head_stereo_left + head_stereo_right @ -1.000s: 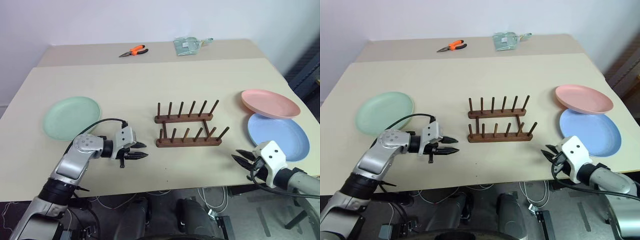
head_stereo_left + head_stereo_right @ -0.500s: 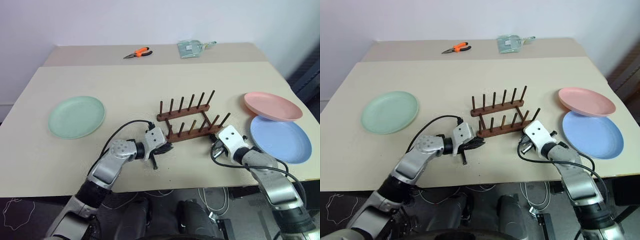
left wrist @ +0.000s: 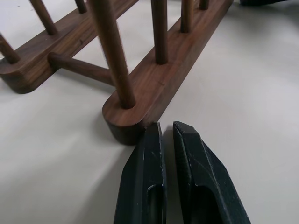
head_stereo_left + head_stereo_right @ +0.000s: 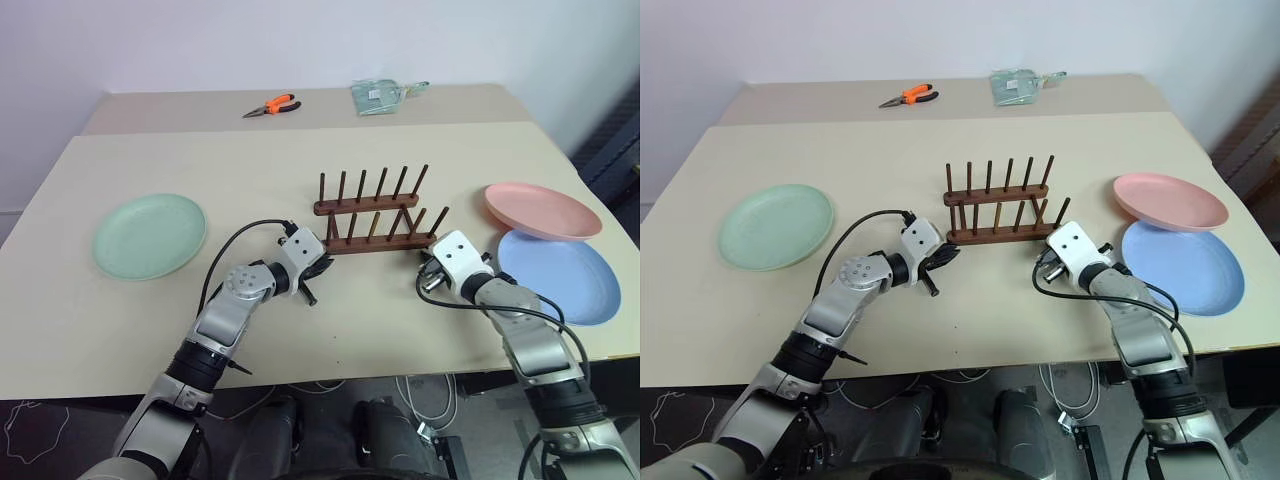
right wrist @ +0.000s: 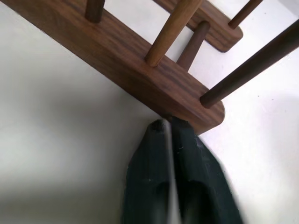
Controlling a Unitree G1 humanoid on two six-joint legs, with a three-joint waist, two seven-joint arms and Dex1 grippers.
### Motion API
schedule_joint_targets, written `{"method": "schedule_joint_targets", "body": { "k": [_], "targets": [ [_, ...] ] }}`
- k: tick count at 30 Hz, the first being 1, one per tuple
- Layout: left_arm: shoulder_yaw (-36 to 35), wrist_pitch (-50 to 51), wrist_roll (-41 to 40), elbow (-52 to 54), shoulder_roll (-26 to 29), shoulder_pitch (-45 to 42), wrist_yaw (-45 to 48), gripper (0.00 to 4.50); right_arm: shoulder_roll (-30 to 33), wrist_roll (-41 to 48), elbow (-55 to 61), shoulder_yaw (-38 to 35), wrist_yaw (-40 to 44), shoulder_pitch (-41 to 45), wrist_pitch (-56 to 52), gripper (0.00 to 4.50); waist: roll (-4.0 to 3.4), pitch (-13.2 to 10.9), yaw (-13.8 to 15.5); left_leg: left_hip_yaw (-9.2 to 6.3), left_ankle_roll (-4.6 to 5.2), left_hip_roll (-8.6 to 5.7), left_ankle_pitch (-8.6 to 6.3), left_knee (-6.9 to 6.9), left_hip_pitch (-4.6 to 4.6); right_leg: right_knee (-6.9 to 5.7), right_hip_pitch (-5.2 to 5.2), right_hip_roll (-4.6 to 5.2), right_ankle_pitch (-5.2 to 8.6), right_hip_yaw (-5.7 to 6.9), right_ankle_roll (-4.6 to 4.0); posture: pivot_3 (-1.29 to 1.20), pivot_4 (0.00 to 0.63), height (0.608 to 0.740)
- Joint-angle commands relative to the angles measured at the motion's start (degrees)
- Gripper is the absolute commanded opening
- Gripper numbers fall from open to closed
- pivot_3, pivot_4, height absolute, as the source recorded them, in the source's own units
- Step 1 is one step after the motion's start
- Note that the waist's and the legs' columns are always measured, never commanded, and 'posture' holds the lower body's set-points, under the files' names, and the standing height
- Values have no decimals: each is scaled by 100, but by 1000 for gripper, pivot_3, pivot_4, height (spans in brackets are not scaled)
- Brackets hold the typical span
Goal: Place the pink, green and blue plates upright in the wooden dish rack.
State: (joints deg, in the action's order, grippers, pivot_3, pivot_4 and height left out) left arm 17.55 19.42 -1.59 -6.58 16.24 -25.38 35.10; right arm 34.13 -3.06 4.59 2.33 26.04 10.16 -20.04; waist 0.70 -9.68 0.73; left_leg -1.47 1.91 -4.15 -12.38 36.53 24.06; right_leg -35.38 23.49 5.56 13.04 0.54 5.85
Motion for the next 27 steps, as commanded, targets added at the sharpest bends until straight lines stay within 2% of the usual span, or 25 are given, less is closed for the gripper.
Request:
{"method": "schedule_joint_targets", "body": {
  "k": [1, 3, 5, 10, 18, 19, 20, 22, 26, 27],
  "targets": [
    [-38, 86, -67, 320, 269, 272, 314, 334, 698, 244, 1143, -844, 492, -356, 53, 2204, -5, -2, 3, 0, 1, 0, -1, -2, 2, 2, 1, 0, 0, 0, 0, 0, 150, 719],
    [-64, 98, -163, 535, 325, 345, 441, 334, 1226, 176, 1490, -1243, 737, -596, 44, 3294, -17, -2, -1, 2, 2, 0, -2, -5, 12, 5, 10, 1, 1, -1, -1, 0, 150, 719],
    [-85, 144, -240, 646, 338, 368, 517, 334, 1566, 148, 1568, -1481, 877, -741, 7, 4188, -16, -2, -4, 2, 2, 1, -2, -7, 12, 7, 11, 1, 2, -1, -2, 0, 150, 719],
    [-42, 278, -679, 1084, 301, 381, 1048, 334, 2319, -758, 328, -1248, 645, -728, 688, 4188, -14, -3, 3, 4, -4, 1, -6, -5, 14, 15, 8, 4, 4, 0, -5, 0, 150, 719],
    [-111, 421, -857, 1312, 243, 283, 1139, 334, 2324, -1758, -2846, -157, -138, 834, 1913, 4188, -24, -9, -19, 8, 6, 1, -2, 1, 25, 16, 17, 3, 4, -1, -6, 0, 150, 719],
    [-128, 430, -866, 1342, 253, 298, 1131, 334, 2310, -1815, -3123, -72, -203, 972, 2051, 3666, -24, -9, -13, 9, 7, 1, -1, -1, 25, 16, 17, 1, 4, -1, -6, 0, 150, 719],
    [-148, 435, -869, 1383, 271, 328, 1117, 334, 2330, -1910, -3323, 32, -263, 1070, 2224, 3435, -25, -9, -10, 9, 7, 1, 0, -3, 25, 15, 18, 2, 4, -1, -6, 0, 150, 719],
    [-160, 440, -868, 1431, 301, 369, 1094, 334, 2359, -1998, -3527, 139, -325, 1179, 2458, 2390, -25, -9, -7, 9, 7, 1, 0, -3, 26, 16, 18, 1, 4, -2, -6, 0, 150, 719],
    [-196, 470, -882, 1608, 446, 540, 1080, 334, 2425, -1962, -3114, 2, -368, 1099, 2527, 296, -27, -10, -6, 9, 7, 0, 0, -3, 27, 16, 18, 2, 4, -3, -6, 0, 150, 719],
    [-210, 494, -895, 1645, 473, 572, 1082, 334, 2515, -2051, -2889, -41, -441, 996, 2551, 57, -29, -11, -5, 9, 8, 0, 0, -2, 27, 15, 18, 1, 4, -3, -6, 0, 150, 719]
  ]
}}
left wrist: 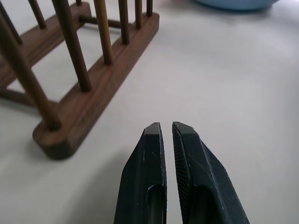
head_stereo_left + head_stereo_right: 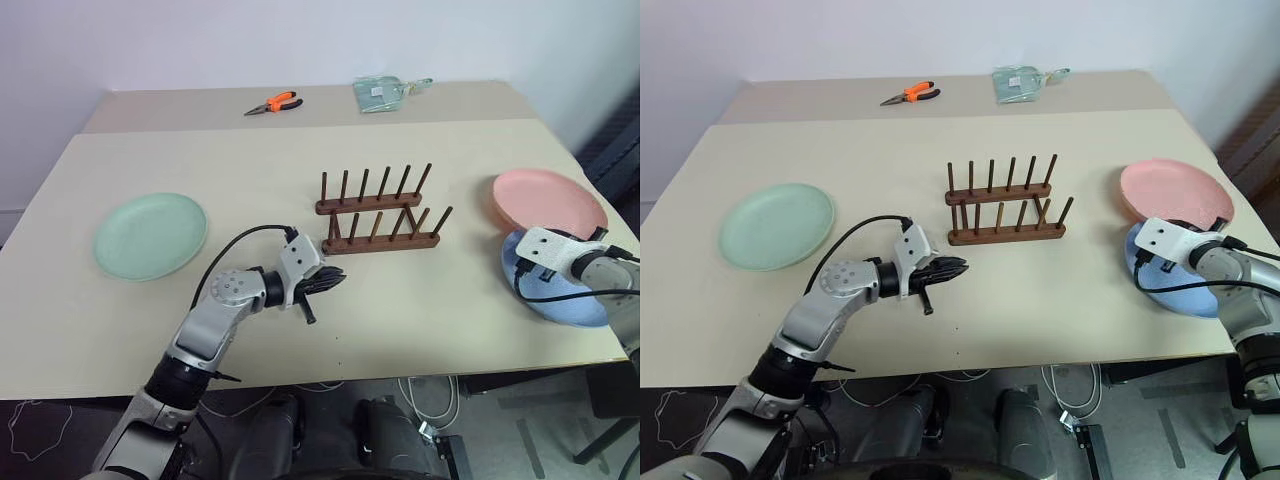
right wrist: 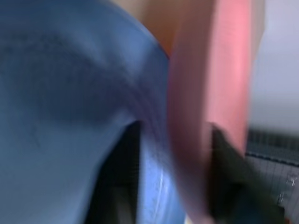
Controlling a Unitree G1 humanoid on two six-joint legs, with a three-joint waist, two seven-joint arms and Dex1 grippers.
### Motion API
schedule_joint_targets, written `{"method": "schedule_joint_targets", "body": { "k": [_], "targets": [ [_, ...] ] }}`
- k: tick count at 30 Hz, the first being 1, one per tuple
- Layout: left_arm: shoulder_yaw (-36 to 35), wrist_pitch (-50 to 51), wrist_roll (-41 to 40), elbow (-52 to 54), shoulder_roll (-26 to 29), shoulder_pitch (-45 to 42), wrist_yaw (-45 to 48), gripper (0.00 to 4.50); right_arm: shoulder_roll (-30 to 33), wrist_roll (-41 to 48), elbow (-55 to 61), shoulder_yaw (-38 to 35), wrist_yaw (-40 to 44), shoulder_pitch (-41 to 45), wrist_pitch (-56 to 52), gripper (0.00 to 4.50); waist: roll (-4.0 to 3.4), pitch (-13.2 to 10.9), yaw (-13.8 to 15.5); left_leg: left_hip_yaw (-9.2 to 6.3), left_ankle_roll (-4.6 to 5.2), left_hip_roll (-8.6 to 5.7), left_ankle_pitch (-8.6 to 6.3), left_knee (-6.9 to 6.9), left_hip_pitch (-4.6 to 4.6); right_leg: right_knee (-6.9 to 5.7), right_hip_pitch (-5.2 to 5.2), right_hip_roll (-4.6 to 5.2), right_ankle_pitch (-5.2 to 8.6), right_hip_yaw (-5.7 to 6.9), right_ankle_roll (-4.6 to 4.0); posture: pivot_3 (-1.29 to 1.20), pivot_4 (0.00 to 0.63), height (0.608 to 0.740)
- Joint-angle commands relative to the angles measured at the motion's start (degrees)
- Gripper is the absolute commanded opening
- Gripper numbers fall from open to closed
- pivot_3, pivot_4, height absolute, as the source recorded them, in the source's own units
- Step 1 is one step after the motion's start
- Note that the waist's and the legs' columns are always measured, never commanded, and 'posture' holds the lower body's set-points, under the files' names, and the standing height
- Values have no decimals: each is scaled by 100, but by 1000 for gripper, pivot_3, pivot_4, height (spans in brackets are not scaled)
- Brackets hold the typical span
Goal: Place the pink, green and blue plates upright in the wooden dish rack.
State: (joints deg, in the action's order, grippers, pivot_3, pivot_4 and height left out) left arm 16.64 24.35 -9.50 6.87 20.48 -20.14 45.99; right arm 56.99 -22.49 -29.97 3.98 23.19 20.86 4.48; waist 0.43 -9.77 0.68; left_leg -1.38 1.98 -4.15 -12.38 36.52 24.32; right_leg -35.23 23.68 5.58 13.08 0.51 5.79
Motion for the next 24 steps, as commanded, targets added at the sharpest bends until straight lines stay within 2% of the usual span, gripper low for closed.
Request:
{"method": "schedule_joint_targets", "body": {
  "k": [1, 5, 7, 9, 12, 13, 15, 18, 24],
  "targets": [
    [-125, 1, -108, 335, 84, 75, 7, 334, 311, -156, 825, -275, -183, -195, 89, 57, -4, -2, 5, 0, 0, 0, 0, 0, 0, -1, 1, 0, 0, 0, 0, 0, 150, 719],
    [-159, 3, -153, 366, 161, 93, 41, 334, 413, 40, 1864, -744, -82, -598, -28, 57, -9, -2, 6, 0, 0, 0, 0, 1, 4, -2, 4, 1, 0, 0, 1, 0, 150, 719],
    [-174, -29, -165, 306, 200, 64, 64, 334, 166, 706, 2609, -1143, 140, -619, -50, 57, -10, -3, 7, -1, 0, 0, 0, 2, 4, -3, 4, 0, 0, 0, 1, 0, 150, 719],
    [-189, -52, -188, 261, 232, 34, 89, 334, -345, 1999, 3553, -1500, 555, -460, -527, 57, -9, -4, -26, 0, 0, 2, -1, 1, 3, -3, 4, -2, 0, -2, 2, 0, 150, 719],
    [-204, -77, -237, 223, 247, -10, 152, 334, -1217, 5065, 5055, -2058, 817, -80, -2540, 57, -9, -8, -41, -3, 1, 8, -1, 1, 1, -9, 5, -6, -4, -2, 8, 0, 150, 719],
    [-223, -61, -296, 240, 242, -23, 205, 334, -1364, 6010, 5341, -2222, 866, 12, -3041, 57, -10, -9, -18, -7, 1, 8, 0, 1, 3, -11, 6, -6, -4, -1, 8, 0, 150, 719],
    [-270, -53, -408, 295, 242, -26, 294, 334, -1591, 7164, 5497, -2461, 704, 242, -3695, 57, -2, -13, 33, -12, 3, 7, -1, 4, 6, -8, 2, -2, -3, 4, 6, 0, 150, 719],
    [-364, 18, -578, 448, 239, 31, 341, 334, -1586, 7428, 5363, -2465, 685, 365, -4066, 57, -2, -13, 68, -16, 21, 0, -15, 23, 12, 5, -9, 8, 0, 9, 0, 0, 150, 719],
    [-404, 65, -623, 643, 349, 185, 276, 334, -1635, 7242, 4973, -2373, 662, 362, -4178, 57, -5, -14, 23, -8, 24, -6, -31, 34, 19, 11, -6, 21, 0, 7, -1, 0, 150, 719]
  ]
}}
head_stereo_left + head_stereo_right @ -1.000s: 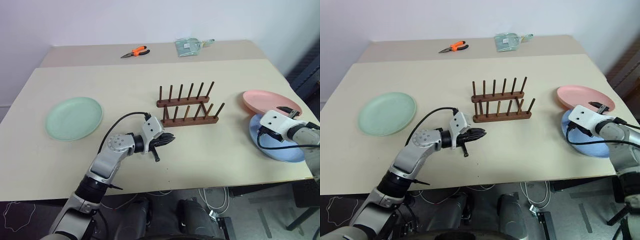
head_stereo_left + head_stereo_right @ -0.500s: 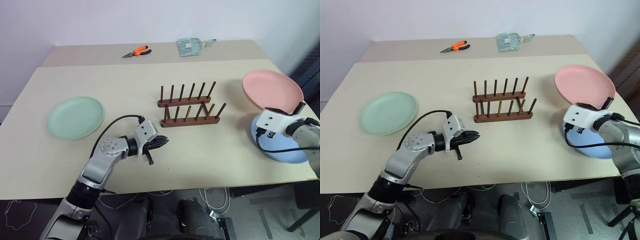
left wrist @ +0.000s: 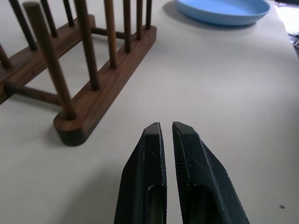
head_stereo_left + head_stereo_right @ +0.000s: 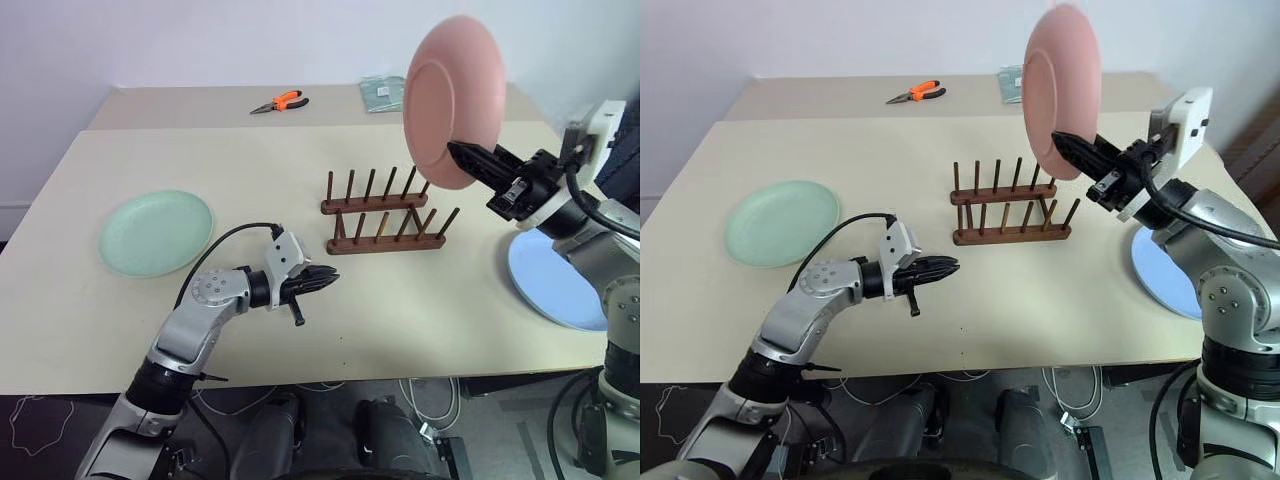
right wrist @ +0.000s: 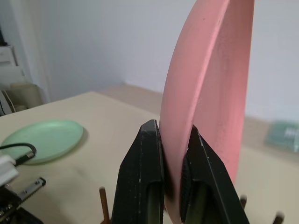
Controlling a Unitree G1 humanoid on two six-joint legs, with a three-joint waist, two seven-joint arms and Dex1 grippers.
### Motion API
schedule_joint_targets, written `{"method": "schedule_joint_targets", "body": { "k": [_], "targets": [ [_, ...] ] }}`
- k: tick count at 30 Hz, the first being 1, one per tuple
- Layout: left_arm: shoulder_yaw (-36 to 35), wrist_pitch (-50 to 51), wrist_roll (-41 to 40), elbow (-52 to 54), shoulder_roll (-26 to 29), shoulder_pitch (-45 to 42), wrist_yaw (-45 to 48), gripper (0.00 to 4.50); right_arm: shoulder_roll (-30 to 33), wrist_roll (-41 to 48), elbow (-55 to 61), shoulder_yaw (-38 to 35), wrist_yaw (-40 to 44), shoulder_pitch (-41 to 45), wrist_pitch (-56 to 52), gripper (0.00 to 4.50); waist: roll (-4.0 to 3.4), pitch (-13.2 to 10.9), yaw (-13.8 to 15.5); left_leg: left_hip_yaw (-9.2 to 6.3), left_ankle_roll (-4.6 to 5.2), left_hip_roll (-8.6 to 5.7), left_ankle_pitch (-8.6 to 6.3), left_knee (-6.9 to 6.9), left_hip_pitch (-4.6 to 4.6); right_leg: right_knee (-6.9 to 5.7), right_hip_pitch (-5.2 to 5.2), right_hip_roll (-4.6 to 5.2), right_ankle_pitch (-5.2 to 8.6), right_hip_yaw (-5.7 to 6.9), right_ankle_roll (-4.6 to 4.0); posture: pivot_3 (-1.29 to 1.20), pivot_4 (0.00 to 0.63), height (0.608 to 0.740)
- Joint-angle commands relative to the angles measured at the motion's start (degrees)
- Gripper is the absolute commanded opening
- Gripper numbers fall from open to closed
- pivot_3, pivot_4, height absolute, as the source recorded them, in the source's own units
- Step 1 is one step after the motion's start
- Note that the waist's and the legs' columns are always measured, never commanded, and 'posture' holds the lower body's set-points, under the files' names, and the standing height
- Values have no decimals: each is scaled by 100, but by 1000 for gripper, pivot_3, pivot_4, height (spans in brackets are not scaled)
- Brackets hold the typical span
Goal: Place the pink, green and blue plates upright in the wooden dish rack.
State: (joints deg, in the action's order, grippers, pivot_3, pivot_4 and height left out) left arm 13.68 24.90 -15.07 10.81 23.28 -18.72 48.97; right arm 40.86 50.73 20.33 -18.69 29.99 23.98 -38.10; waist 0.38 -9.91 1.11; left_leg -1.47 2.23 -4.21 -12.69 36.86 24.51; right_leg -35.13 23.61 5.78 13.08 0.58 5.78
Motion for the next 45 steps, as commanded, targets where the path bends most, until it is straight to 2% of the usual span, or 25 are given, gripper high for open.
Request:
{"method": "schedule_joint_targets", "body": {
  "k": [1, 6, 12, 15, 17, 19, 21, 25, 26, 27, 29, 34, 37, 38, 42, 45],
  "targets": [
    [-105, -1, -57, 269, 94, 74, -34, 334, -42, -126, -110, -107, -36, 39, 93, 57, -1, 0, -33, 0, 1, 0, 1, -2, 1, -1, 2, 0, 0, 0, 0, 0, 150, 719],
    [-82, 7, -84, 325, 152, 143, -79, 334, -129, -189, -321, -135, -76, -131, 6, 57, -4, -1, -41, 0, 5, 1, 3, -2, 1, -3, 5, -2, 0, 0, 1, 0, 150, 719],
    [-38, 11, -67, 273, 124, 74, -107, 334, -470, 147, -657, -343, -224, -183, -232, 57, -5, -1, -39, 0, 4, 1, 3, -1, 2, -3, 4, -1, 0, 0, 1, 0, 150, 719],
    [-48, 4, -64, 248, 135, 55, -105, 334, -523, 17, -812, -365, -328, -103, -172, 1245, -6, -2, -39, 0, 5, 1, 3, -2, 3, -4, 6, -2, 0, 0, 1, 0, 150, 719],
    [-52, -26, -54, 236, 157, 57, -93, 334, -494, -273, -795, -295, -414, -75, 10, 2249, -7, -2, -39, 0, 4, 1, 3, -3, 3, -4, 7, -2, 0, 0, 1, 0, 150, 719],
    [-149, 145, -231, 247, 141, 72, -65, 875, -402, -774, -749, -204, -466, -66, 386, 3221, -7, -3, -39, 0, 2, 1, 1, -3, 3, -3, 7, -2, 0, 0, 1, 0, 150, 719],
    [-275, 266, -367, 278, 134, 75, -94, 1724, -290, -1193, -690, -172, -456, -83, 722, 3288, -8, -3, -40, 0, 2, 1, 1, -3, 3, -3, 7, -2, 0, 0, 1, 0, 150, 719],
    [-765, 154, -318, 197, 151, -1, -506, 3835, 44, -1599, -706, -408, -477, -3, 1005, 3288, -12, -6, -37, 1, 2, 1, 1, -2, 5, -3, 8, -3, 0, 1, 1, 0, 150, 719],
    [-972, 56, -173, 70, 172, -65, -792, 4351, 159, -1543, -673, -518, -368, 10, 1010, 3530, -11, -6, -35, 1, 2, 1, 1, -2, 5, -3, 9, -3, 0, 1, 1, 0, 150, 719],
    [-1150, 39, -24, -69, 188, -152, -1105, 4500, 245, -1492, -623, -605, -304, 29, 1000, 3850, -11, -6, -27, 1, 3, 1, 2, -1, 5, -3, 9, -4, 0, 1, 2, 0, 150, 719],
    [-1526, 19, 222, -331, 194, -361, -1758, 4500, 410, -1498, -407, -597, -156, 86, 1029, 4447, -10, -6, -29, 0, 6, 2, 4, -1, 5, -5, 9, -7, -1, 1, 2, 0, 150, 719],
    [-2733, 261, 492, -902, 121, -888, -3497, 4500, 770, -1627, 552, 330, 449, 194, 865, 4447, -7, -11, -72, 0, 2, 8, 2, -1, 5, -13, 17, -18, -5, -1, 14, 0, 150, 719],
    [-3323, 760, 1131, -1272, 410, -988, -4812, 4500, 655, -2048, 1086, 1689, 796, 214, 776, 4447, -2, -10, -75, -1, -1, 9, 0, -2, 5, -14, 18, -19, -7, -1, 26, 0, 150, 719],
    [-3667, 981, 1145, -1236, 418, -979, -5174, 4500, 435, -2222, 1139, 2150, 781, 159, 805, 4447, 3, -12, -76, -1, -4, 9, -1, -1, 2, -17, 18, -20, -8, -2, 28, 0, 150, 719],
    [-4550, 1773, 663, -677, 141, -824, -5566, 4500, -130, -2663, 980, 2901, 739, -1, 980, 4447, 21, -18, -11, -1, -8, 5, -3, 2, 11, -26, 54, -19, -10, -2, 32, 0, 150, 719],
    [-5454, 2489, -7, -215, -450, -752, -5838, 4500, -306, -2878, 782, 3060, 824, -23, 1108, 4447, 28, -15, 118, -2, -21, -9, -13, 29, 35, -31, 67, -12, -23, -2, 50, 0, 150, 719]
  ]
}}
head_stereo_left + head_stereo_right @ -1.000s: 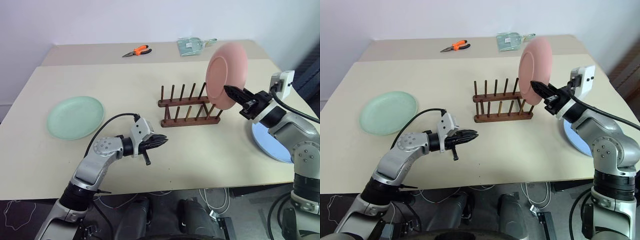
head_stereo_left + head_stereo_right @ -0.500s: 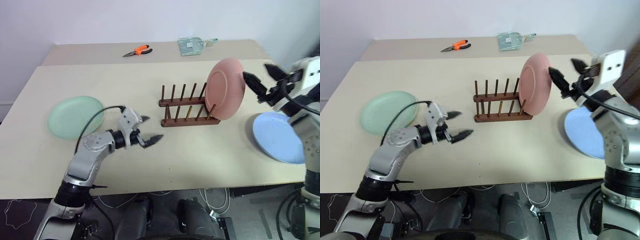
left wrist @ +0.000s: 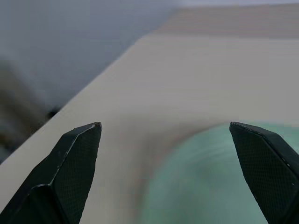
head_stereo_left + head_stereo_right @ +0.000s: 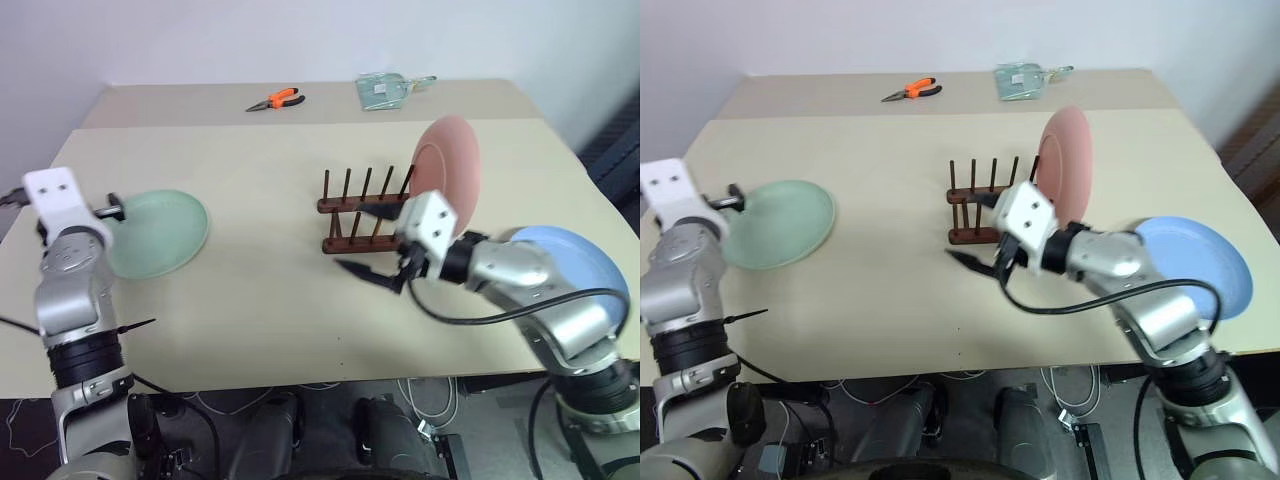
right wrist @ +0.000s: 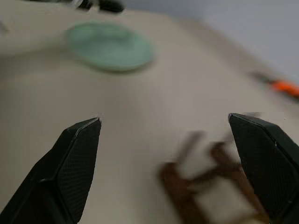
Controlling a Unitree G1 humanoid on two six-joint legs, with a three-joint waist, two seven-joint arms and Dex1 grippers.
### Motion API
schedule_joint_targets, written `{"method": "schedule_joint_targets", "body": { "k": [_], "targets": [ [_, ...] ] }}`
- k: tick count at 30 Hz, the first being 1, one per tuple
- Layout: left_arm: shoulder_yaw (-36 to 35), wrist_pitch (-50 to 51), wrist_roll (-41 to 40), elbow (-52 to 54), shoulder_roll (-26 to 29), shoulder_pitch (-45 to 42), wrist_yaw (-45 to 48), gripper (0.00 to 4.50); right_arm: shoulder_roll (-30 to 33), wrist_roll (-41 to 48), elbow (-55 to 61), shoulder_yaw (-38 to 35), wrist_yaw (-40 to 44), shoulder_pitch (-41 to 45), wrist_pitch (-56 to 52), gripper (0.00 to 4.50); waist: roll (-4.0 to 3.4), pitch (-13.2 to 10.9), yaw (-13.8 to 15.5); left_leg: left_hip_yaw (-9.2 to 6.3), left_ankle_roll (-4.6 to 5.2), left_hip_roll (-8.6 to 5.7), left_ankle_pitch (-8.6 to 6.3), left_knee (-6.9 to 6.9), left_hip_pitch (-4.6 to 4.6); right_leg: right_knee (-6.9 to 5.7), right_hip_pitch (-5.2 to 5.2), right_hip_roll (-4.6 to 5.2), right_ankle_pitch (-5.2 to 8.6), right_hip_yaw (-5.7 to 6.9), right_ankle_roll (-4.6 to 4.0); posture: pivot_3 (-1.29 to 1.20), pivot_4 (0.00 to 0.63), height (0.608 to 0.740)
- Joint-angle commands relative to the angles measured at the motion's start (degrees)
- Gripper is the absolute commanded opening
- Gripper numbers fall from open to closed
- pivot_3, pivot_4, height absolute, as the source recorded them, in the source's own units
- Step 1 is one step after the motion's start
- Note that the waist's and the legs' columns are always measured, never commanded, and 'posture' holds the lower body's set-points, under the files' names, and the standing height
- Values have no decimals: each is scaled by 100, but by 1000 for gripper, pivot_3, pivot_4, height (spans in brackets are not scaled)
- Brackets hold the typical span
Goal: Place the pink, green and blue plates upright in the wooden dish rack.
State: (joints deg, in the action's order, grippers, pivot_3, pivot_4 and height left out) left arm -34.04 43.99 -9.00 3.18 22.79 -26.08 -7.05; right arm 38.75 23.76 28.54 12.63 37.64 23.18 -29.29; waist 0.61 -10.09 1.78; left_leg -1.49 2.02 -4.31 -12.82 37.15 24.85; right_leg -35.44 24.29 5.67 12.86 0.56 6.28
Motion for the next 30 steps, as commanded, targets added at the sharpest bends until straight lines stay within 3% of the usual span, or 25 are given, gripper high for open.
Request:
{"method": "schedule_joint_targets", "body": {
  "k": [1, 5, 8, 15, 22, 27, 30],
  "targets": [
    [-942, 867, -858, 688, -602, -9, -297, 4500, -139, -231, -98, -47, 84, 59, 262, 4447, 12, 7, 66, 0, 0, -2, -1, 3, 1, 7, -3, 0, -6, -1, 7, 0, 150, 719],
    [-1029, 1683, -1479, 1160, -1041, 210, -76, 4500, -260, -454, -237, 32, 212, 73, 404, 4447, 23, 11, 57, -1, -2, -1, -2, 4, 1, 9, -4, -3, -9, -1, 11, 0, 150, 719],
    [-1609, 1765, -1752, 1079, -1389, 0, -536, 3701, -349, -558, -251, 35, 257, 78, 461, 4500, 24, 11, 45, -1, -5, 1, 0, 1, 1, 3, 0, -5, -9, -1, 11, 0, 150, 719],
    [-1661, 1620, -2209, 715, -1285, -317, -455, 141, -370, -650, -120, -151, 256, 10, 296, 4500, 28, 12, 53, 0, -15, 4, 4, -5, 1, -4, 7, -11, -9, 1, 11, 0, 150, 719],
    [181, 744, -2266, 1285, -831, -1216, 654, 38, -279, -1577, -183, 104, 110, 416, 815, 4500, 40, 5, 56, 0, -17, 2, 4, -4, 2, 1, 5, -9, -9, -1, 7, 0, 150, 719],
    [1486, 952, -1994, 1315, -766, -2153, 740, 38, -333, -3126, -830, 631, -348, 1161, 1739, 4500, 38, 7, 23, 5, -47, 1, 23, -11, 10, -2, -2, -14, -12, 0, 7, 0, 150, 719],
    [1723, 1126, -2030, 1270, -919, -2379, 573, 38, -387, -3990, -1376, 881, -700, 1538, 2235, 4500, 37, 7, -59, 16, -61, 2, 35, -22, 10, -12, 9, -20, -12, -11, 8, 0, 150, 719]
  ]
}}
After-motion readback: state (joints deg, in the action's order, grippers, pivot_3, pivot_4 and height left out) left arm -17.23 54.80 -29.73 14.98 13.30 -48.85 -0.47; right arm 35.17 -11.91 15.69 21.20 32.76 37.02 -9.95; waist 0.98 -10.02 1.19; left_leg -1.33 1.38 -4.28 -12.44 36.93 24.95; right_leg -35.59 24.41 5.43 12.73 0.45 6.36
